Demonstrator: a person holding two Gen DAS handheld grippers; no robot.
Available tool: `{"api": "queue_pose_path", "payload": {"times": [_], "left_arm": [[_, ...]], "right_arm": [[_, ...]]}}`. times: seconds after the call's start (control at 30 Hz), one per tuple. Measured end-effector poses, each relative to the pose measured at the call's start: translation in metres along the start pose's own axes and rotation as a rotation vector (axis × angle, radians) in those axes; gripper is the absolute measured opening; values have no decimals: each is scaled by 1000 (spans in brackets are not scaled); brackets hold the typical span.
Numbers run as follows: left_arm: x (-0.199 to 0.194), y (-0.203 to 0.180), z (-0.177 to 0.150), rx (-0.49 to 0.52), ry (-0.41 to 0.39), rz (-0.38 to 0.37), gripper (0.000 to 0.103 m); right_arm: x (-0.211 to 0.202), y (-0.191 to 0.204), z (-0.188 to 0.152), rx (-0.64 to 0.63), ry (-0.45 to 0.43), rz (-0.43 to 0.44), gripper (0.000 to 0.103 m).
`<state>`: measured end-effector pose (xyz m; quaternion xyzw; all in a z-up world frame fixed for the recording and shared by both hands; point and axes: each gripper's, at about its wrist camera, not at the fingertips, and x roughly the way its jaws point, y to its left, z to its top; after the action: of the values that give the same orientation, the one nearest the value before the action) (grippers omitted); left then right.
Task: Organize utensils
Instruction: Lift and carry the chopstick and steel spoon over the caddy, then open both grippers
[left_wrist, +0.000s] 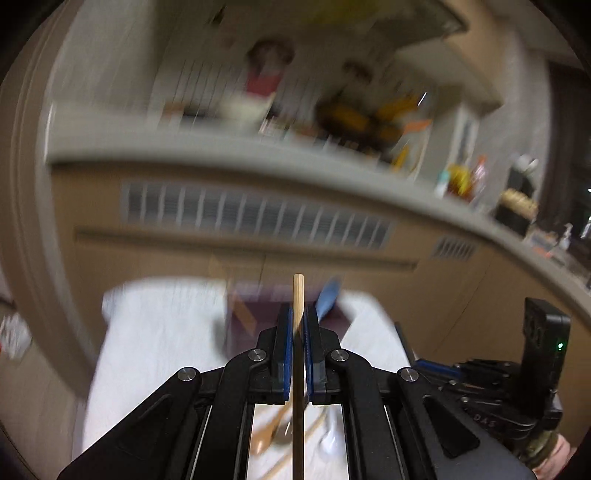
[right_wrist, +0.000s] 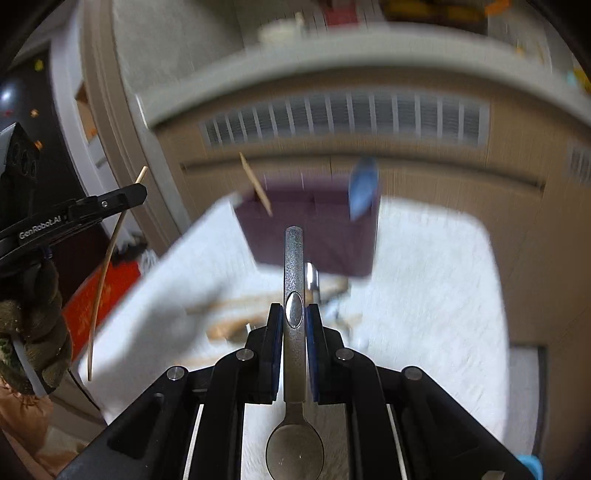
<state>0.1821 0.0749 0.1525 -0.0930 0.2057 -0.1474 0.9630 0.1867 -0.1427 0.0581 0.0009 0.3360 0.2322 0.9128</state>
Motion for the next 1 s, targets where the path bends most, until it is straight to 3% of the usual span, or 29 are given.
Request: {"api": "queue_pose_path", "payload": {"times": [0.2,0.3,0.4,0.63,1.0], "left_arm": [[-16,-27,92,76,-276,-100,5],[1,-28,116,73,-316,-120,5],[27,-24,123,85,-329,-102,6],[107,4,111,51,-258,-112,5],[218,59,54,-33,-129,-94,5]], "right_arm": [[-61,9,95,-88,-284,-47,11],[-76,13,135,-114,-409,-51,11],[-67,11,161,-118,-463,-49,11],[14,-16,179,-74,-394,-24,11],[148,-45,154,-44,-234,-31,11]]}}
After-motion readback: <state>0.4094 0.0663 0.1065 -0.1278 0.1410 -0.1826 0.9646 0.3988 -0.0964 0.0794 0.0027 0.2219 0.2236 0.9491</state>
